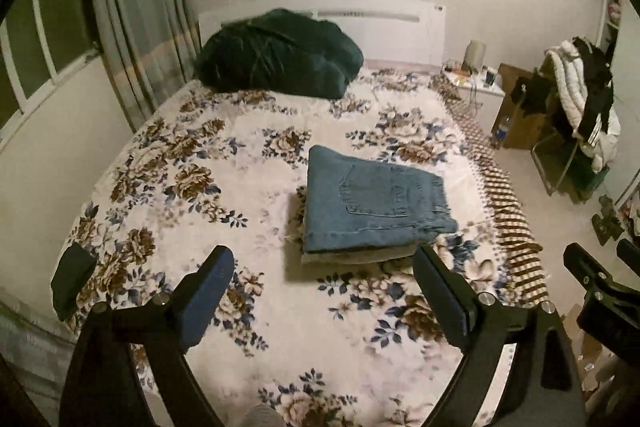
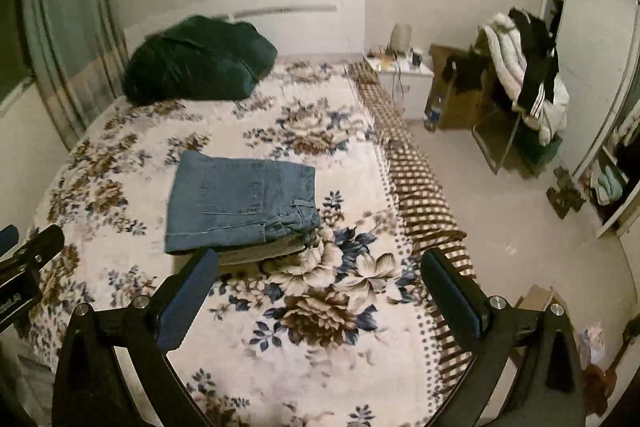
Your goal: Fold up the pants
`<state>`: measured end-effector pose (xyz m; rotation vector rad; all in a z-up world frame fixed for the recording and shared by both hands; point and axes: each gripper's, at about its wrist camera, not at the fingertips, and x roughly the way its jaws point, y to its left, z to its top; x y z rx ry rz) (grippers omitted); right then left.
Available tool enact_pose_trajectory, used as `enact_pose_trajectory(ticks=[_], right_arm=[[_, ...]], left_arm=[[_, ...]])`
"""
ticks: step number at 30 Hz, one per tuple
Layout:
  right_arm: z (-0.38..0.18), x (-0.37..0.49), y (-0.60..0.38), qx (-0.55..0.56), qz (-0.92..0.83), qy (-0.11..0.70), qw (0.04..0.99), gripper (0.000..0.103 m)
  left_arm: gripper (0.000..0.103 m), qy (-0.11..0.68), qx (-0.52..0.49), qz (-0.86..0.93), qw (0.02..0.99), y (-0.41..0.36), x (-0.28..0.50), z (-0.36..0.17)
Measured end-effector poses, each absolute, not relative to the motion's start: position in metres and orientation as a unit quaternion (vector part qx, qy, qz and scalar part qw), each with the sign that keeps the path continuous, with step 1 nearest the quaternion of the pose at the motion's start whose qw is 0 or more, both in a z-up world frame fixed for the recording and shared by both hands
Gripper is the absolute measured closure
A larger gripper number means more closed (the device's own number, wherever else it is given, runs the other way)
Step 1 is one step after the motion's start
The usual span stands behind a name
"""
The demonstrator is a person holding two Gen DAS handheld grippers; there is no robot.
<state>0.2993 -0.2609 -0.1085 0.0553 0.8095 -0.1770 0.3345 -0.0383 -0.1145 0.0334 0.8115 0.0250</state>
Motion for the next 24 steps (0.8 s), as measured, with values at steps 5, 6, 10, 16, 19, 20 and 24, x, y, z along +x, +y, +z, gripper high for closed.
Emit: enact_pose_trajectory(ticks=[5, 6, 10, 16, 19, 20, 24], right_arm=[[-0.047, 0.223, -0.253, 0.017, -0.063, 0.355, 0.932, 0.000], [-0.038, 0.210, -0.250, 0.015, -0.061, 0.350, 0.935, 0.000], [0.004, 0.153, -0.248, 0.019, -0.049, 0.328, 0.943, 0.000], [0.048, 0.091, -0.242, 0.010, -0.039, 0.307, 0.951, 0.000], [0.064, 0.071, -0.236, 0.005, -0.034, 0.299, 0.954, 0.000], [0.069, 0.065, -0.234, 0.003, -0.035, 0.296, 0.955, 0.000], [0.085, 0.052, -0.228, 0.004, -0.031, 0.290, 0.956, 0.000]], left_arm=[[0.011, 0.369, 0.008, 0.023, 0.929, -0.040, 0.277, -0.076], [0.011, 0.365, 0.005, 0.026, 0.931, -0.039, 0.265, -0.067], [0.011, 0.348, 0.000, 0.034, 0.937, -0.040, 0.229, -0.046], [0.011, 0.339, -0.005, 0.039, 0.940, -0.037, 0.190, -0.023], [0.011, 0.334, -0.007, 0.037, 0.942, -0.035, 0.177, -0.014], [0.011, 0.333, -0.007, 0.037, 0.942, -0.034, 0.173, -0.012], [0.005, 0.333, -0.007, 0.040, 0.942, -0.027, 0.162, -0.006]])
